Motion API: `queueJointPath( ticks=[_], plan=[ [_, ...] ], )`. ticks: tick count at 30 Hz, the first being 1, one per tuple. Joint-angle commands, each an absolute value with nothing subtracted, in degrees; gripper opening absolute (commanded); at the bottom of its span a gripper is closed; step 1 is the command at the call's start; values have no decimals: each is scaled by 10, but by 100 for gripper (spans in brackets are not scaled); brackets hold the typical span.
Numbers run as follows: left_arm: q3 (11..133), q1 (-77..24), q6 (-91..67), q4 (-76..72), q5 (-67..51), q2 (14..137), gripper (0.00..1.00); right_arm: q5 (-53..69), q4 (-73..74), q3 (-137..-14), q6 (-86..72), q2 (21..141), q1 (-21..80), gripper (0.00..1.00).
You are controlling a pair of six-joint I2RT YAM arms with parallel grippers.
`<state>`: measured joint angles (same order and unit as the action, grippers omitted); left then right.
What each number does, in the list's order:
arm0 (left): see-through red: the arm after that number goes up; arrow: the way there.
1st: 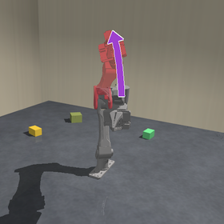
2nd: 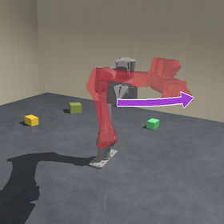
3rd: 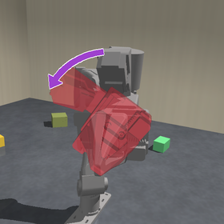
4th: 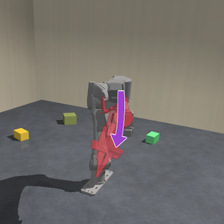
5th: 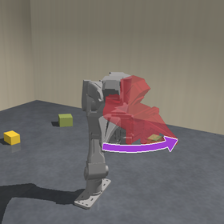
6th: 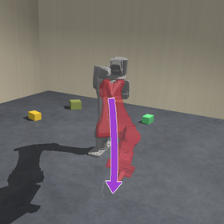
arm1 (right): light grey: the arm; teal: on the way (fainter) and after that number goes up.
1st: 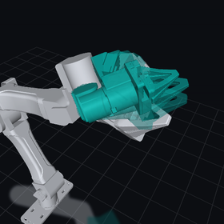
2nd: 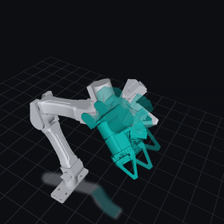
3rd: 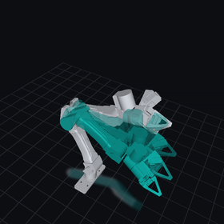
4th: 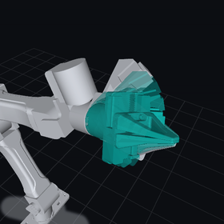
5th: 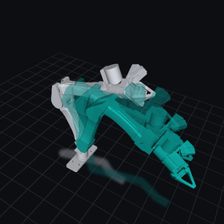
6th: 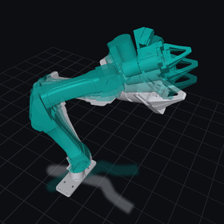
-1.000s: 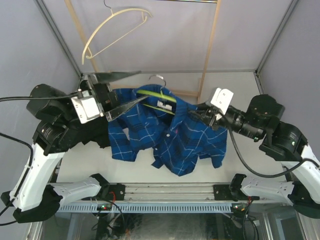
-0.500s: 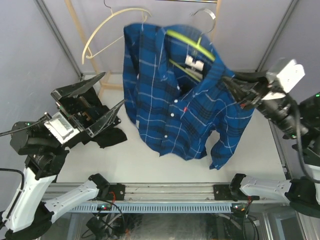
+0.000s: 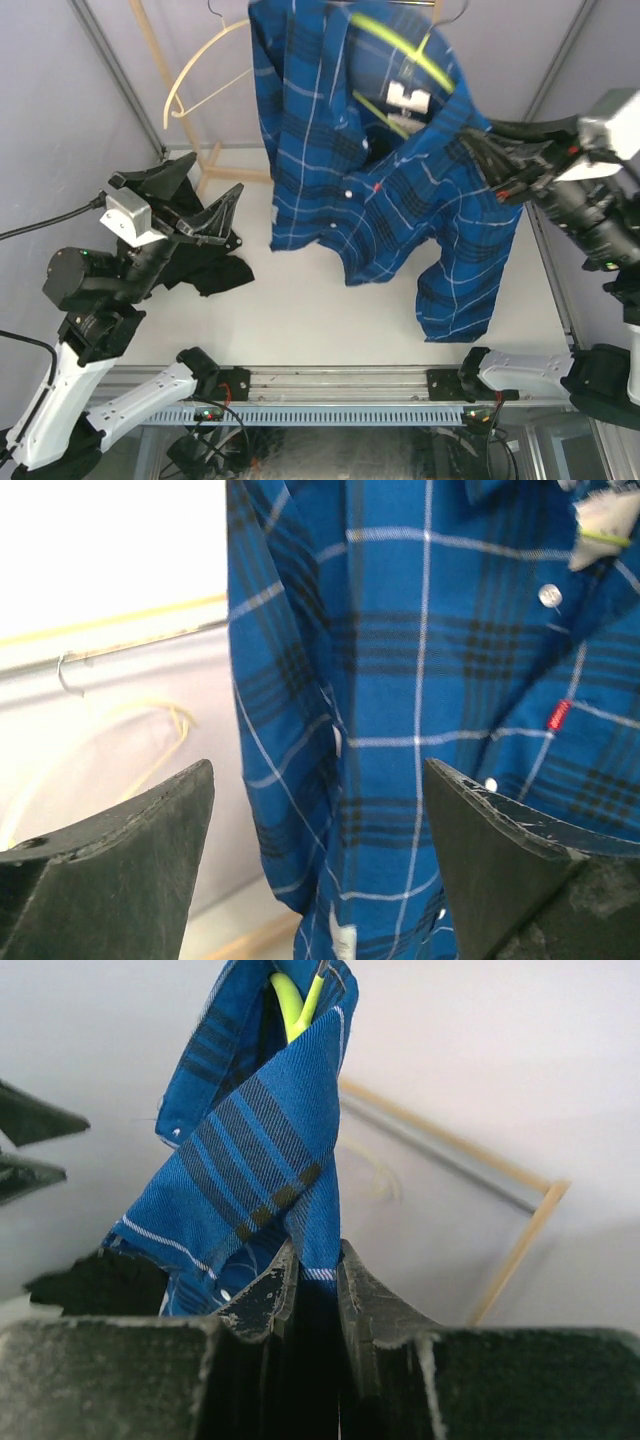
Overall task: Place the shirt on the hanger
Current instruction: Hang the shirt on the hanger, then place the hanger at the clothesline.
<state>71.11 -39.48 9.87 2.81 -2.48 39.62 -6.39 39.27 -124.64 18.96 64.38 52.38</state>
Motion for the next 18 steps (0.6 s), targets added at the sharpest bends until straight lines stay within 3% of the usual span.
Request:
queueJointPath(
  ticks=[1,9,14,18],
  plan=[
    [684,-388,49,68,71,384,89,-98,400,-1163,136,619,515,0],
    [670,-258,-81,158,-44,434,94,-34,377,-1021,23,591,406,0],
    [625,-237,-100,125,-19,437,95,82,374,-1077,-35,672,312,0],
    [594,-227,-99,107,10,443,95,108,388,-1181,-50,774,294,0]
  ],
)
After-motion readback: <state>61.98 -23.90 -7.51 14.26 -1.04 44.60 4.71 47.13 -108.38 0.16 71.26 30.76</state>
